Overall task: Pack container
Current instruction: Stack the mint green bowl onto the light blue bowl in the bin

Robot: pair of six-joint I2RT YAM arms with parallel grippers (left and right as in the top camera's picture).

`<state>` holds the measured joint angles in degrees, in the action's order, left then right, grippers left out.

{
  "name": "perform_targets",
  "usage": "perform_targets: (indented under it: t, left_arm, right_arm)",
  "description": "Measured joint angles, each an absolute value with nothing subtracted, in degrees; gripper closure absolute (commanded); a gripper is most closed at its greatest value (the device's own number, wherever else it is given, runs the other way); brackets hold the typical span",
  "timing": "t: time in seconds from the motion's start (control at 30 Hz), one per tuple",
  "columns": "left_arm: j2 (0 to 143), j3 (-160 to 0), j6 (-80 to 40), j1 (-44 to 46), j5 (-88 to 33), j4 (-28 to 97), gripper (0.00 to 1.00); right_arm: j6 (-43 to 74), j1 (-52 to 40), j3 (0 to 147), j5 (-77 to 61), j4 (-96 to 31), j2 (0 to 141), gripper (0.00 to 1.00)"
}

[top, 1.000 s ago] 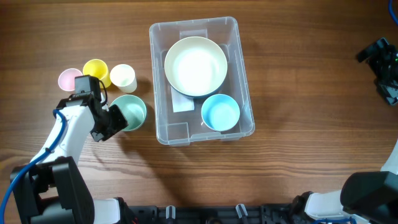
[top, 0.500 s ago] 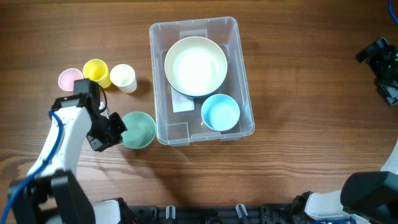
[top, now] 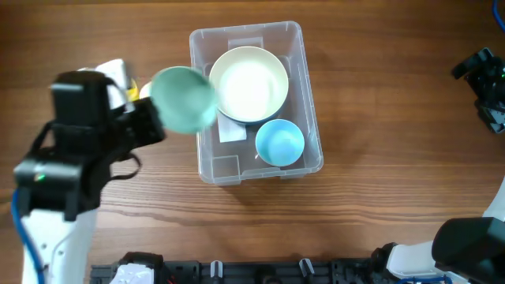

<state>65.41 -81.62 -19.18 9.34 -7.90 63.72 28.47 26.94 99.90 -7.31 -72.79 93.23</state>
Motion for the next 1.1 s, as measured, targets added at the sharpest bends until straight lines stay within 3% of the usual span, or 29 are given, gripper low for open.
perform_targets:
  t: [0.17, 0.33, 0.43, 0.5, 0.6, 0.73, 0.9, 1.1]
  left_arm:
    - [77.9, -81.6, -19.7, 24.8, -8.2, 55.9, 0.96]
    - [92.2, -81.6, -20.3, 32.4, -8.2, 53.2, 0.96]
    - [99.6, -81.6, -20.5, 35.2, -8.2, 53.1, 0.84]
    - [101.5, -81.6, -21.0, 36.1, -8.2, 53.1, 0.68]
    - [102.0, -81.6, -22.7, 35.9, -7.6, 53.1, 0.56]
    - [101.1, -82.9, -23.5, 33.1, -7.2, 56.7, 0.52]
    - [92.5, -87.7, -24.1, 24.1, -4.5, 65.3, 0.27]
    - [83.0, -89.1, -24.0, -2.2, 1.6, 71.2, 0.23]
  right_arm:
    - [28.5, 26.9, 99.9, -7.3, -72.8, 93.2, 0.01]
    - [28.5, 26.9, 99.9, -7.3, -72.8, 93.2, 0.00]
    - [28.5, 26.9, 99.9, -7.3, -72.8, 93.2, 0.01]
    - [28.5, 26.9, 99.9, -7.3, -72.8, 93.2, 0.00]
    - [28.5, 26.9, 99.9, -7.3, -72.8, 93.2, 0.00]
    - [28.5, 26.9, 99.9, -7.3, -72.8, 93.2, 0.00]
    - [28.5, 26.9, 99.9, -7.3, -72.8, 93.2, 0.00]
    - [28.5, 26.9, 99.9, -7.3, -72.8, 93.2, 0.00]
